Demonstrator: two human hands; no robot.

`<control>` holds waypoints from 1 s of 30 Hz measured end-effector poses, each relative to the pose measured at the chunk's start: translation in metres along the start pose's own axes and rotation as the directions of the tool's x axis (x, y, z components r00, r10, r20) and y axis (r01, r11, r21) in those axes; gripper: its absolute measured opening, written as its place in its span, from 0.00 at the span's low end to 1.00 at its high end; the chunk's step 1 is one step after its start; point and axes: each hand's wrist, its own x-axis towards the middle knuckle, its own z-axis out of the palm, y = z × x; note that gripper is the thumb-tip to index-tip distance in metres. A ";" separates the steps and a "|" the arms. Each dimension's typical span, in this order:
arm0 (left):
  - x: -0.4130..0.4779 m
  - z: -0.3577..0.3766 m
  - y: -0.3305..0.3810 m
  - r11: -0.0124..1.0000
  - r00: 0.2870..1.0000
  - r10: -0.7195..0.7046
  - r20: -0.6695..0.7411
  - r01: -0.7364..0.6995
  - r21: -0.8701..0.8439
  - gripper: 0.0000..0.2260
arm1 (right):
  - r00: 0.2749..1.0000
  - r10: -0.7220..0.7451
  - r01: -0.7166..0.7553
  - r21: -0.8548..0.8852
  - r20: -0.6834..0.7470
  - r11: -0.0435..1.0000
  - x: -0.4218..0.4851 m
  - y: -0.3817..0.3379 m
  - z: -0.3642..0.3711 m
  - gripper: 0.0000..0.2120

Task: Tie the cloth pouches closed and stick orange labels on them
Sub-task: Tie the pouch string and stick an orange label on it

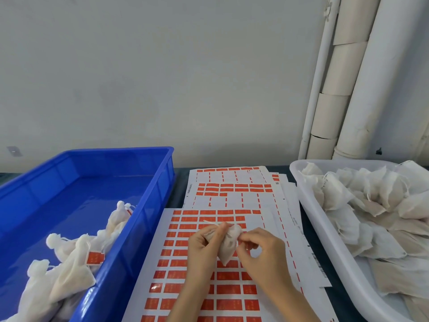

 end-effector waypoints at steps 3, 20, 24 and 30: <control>-0.001 0.001 0.002 1.000 1.000 0.019 0.022 -0.019 0.002 0.10 | 0.996 0.072 -0.077 0.103 0.050 0.992 0.000 -0.002 0.003 0.09; 0.001 -0.003 -0.002 1.000 1.000 -0.012 -0.018 0.012 0.023 0.12 | 0.985 -0.146 0.145 -0.020 -0.091 0.989 -0.002 -0.006 -0.005 0.11; 0.003 -0.005 -0.006 0.999 0.997 -0.043 -0.064 0.044 0.022 0.07 | 0.984 -0.151 0.150 -0.024 -0.092 0.988 -0.005 -0.004 -0.003 0.12; 0.001 -0.005 -0.005 0.998 0.997 -0.025 -0.077 0.029 0.057 0.02 | 0.984 -0.158 0.155 -0.053 -0.077 0.987 -0.005 -0.002 -0.002 0.12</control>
